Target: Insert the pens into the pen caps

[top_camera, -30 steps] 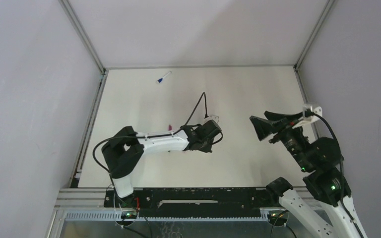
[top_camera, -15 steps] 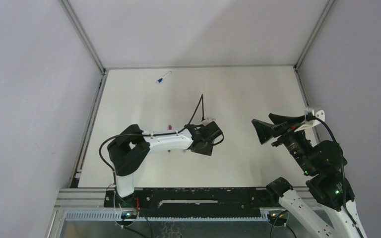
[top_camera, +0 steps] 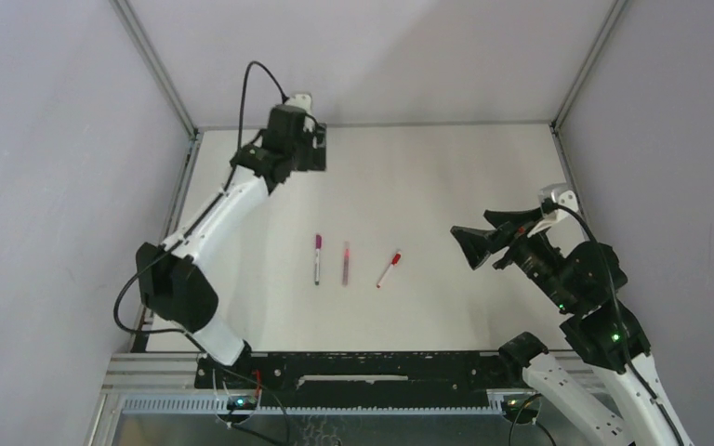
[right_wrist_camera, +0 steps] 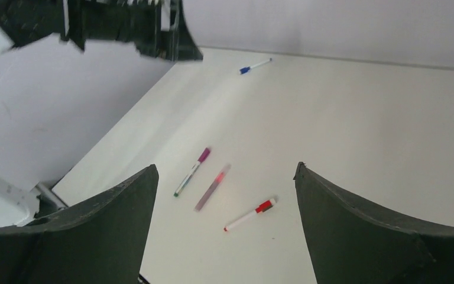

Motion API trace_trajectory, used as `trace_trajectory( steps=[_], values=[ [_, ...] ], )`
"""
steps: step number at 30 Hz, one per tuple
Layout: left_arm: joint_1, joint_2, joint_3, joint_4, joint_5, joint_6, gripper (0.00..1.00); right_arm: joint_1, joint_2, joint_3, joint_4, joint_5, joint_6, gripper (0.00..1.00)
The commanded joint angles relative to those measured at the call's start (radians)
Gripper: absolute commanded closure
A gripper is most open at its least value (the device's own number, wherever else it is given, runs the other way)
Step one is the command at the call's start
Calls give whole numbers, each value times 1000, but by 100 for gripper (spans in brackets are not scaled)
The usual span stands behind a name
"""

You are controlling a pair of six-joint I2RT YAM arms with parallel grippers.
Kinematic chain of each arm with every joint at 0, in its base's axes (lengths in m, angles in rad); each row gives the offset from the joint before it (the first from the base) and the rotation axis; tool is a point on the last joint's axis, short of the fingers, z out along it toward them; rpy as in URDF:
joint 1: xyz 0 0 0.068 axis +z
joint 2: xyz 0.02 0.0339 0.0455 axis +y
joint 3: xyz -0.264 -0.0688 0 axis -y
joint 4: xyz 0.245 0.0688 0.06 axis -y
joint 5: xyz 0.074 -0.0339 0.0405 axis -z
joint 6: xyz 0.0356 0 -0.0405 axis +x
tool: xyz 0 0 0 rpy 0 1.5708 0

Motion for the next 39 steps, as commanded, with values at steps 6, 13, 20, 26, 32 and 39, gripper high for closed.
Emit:
trace_trajectory(
  steps=[6,13,20,26,32,39],
  values=[
    [201,430,408,61,155,442,23,-5,102,-1,126,-197,1,5],
    [333,627,607,170,281,364,22,-6,196,2,153,-254,7,5],
    [394,876,954,50,373,376,20,-6,297,26,178,-283,10,5],
    [440,950,1001,15,560,382,20,-5,380,43,204,-306,22,5],
    [442,976,1052,-115,525,429,7,-4,439,43,255,-336,55,5],
    [444,998,1065,-240,457,442,3,2,458,50,266,-355,71,5]
  ],
)
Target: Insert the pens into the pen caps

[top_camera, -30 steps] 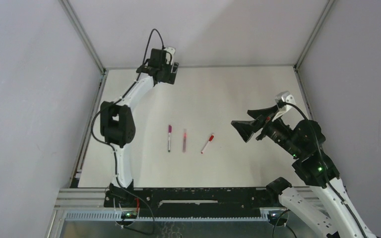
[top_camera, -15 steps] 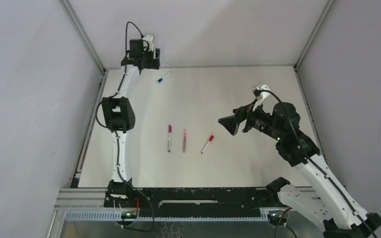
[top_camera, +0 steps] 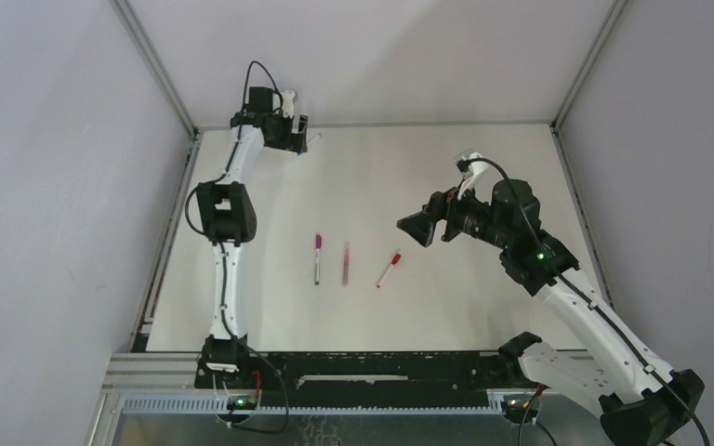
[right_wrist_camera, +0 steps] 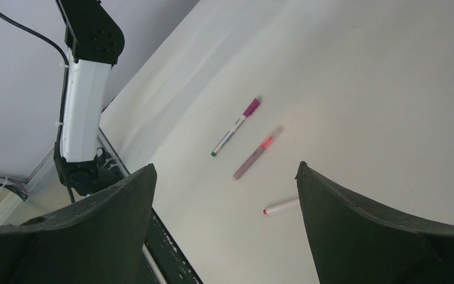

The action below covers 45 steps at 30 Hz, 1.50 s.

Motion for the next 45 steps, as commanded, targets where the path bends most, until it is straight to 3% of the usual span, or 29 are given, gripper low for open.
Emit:
trace_trajectory(
  steps=[1,15,21,24,31,41,45],
  values=[
    [7,10,78,-75,-36,23,2,4,-2,47,52,-23,23,5],
    [2,-72,30,-30,-144,-57,0,10,41,58,70,-34,78,5],
    [-6,-85,8,76,-38,-235,0,29,69,77,78,-33,99,5],
    [-9,-26,80,76,-22,-324,0,37,67,82,70,-23,99,5],
    [-7,39,64,88,29,-512,0,41,55,86,55,1,112,5],
    [-14,43,46,41,-137,-512,3,43,55,89,58,-13,120,6],
    [-17,-2,-10,128,-100,-471,2,44,65,89,55,-24,113,6]
  ],
)
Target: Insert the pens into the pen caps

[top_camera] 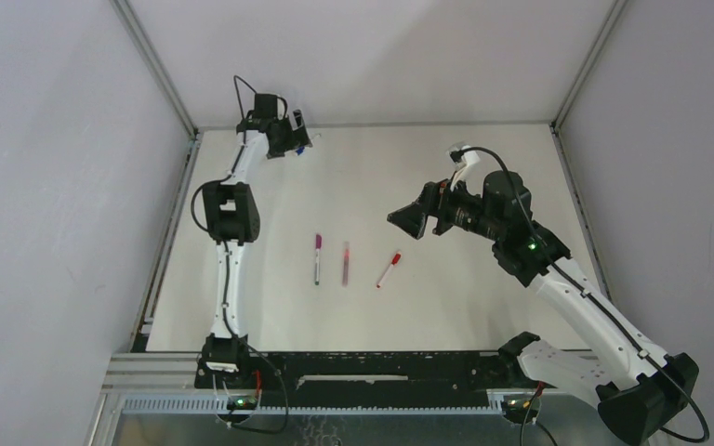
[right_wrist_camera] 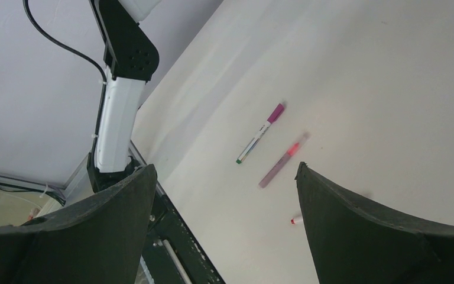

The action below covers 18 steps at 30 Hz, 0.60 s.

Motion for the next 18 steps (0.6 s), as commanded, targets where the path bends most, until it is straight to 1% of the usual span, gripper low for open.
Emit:
trace_trajectory(
  steps=[1,5,9,11,15,16,17,18],
  values=[
    [-11,-79,-29,94,-8,32,2,9,-6,39,20,-9,5,6],
    [-16,-76,18,123,-1,69,0,9,-5,39,19,-9,2,6],
    [-32,-84,11,153,-68,139,0,8,-4,39,17,-6,-2,6],
    [-41,-72,38,134,-72,175,0,8,-2,39,17,-5,-2,6],
    [-36,-46,89,68,-92,180,0,6,0,39,23,-10,2,6],
    [-30,-39,96,51,-90,174,2,7,-1,39,25,-11,3,6],
    [-24,-35,96,37,-87,166,7,6,-2,39,25,-12,4,6],
    [-15,-34,92,29,-88,145,18,6,-2,39,25,-15,6,6]
  ],
)
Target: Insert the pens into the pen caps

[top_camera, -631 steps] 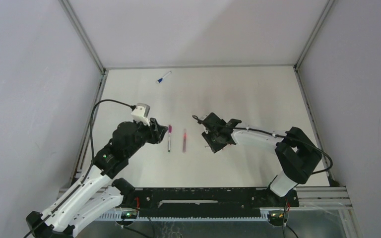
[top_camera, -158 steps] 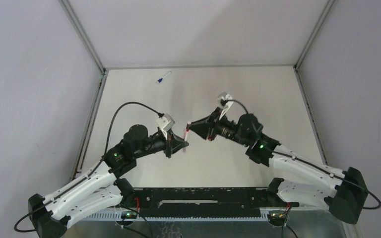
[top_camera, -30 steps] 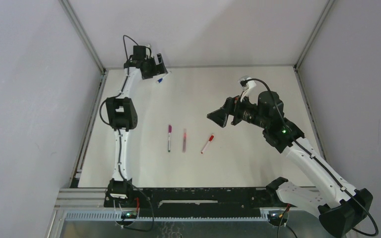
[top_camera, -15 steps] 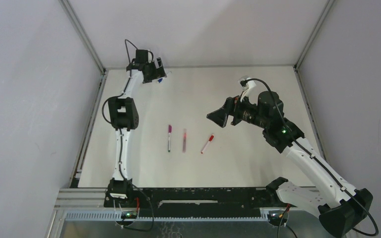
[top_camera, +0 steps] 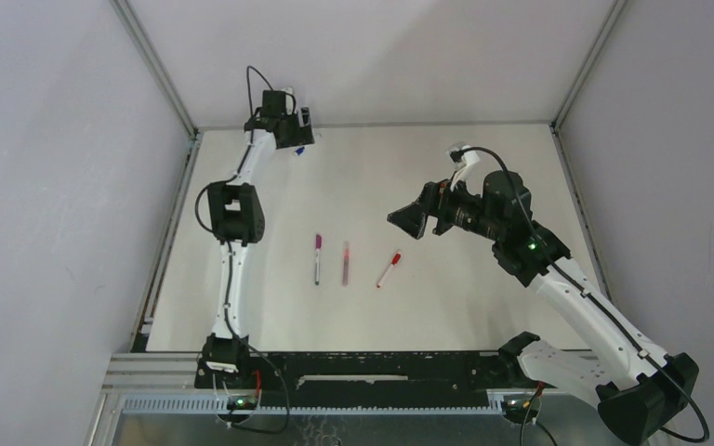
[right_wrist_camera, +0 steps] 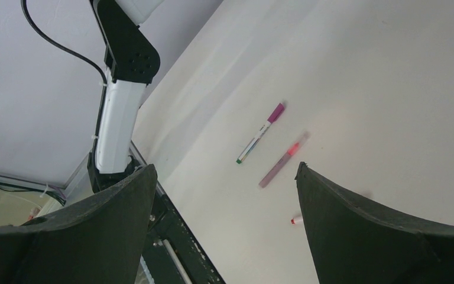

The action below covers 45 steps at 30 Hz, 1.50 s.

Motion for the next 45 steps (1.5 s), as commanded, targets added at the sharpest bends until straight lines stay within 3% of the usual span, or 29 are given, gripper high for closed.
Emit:
trace_trajectory(
  steps=[1,4,7,12,13,15,19,24,26,28,29,33,38,45],
  values=[
    [27,-26,75,-47,9,-18,35,6,-2,39,26,-16,7,6],
    [35,-18,66,-70,60,-34,74,6,-3,39,28,-21,11,6],
    [31,-60,-7,-39,52,-24,97,8,-6,39,28,-26,12,6],
    [10,-216,-229,85,13,16,100,14,-28,39,6,-5,-2,7],
    [3,-262,-277,109,3,28,96,19,-33,39,-3,11,-10,7],
    [-15,-368,-388,156,-16,59,75,25,-49,39,-18,53,-34,6],
    [-59,-637,-645,273,-116,107,57,26,-81,39,-33,136,-74,3],
    [-86,-913,-931,347,-140,63,39,17,-129,39,-67,249,-48,0],
    [-102,-1037,-1068,405,-147,50,25,8,-145,42,-120,297,-23,0],
    [-127,-1157,-1187,433,-179,46,5,5,-157,41,-188,350,0,0],
    [-140,-1218,-1239,441,-196,47,1,5,-163,42,-225,375,9,0],
    [-199,-1468,-1472,492,-236,33,0,6,-199,12,-329,481,29,0],
    [-232,-1789,-1767,552,-226,-28,0,0,-309,-95,-318,531,35,0],
    [-244,-2076,-1970,546,-254,-101,0,0,-338,-115,-349,517,26,1]
  ],
)
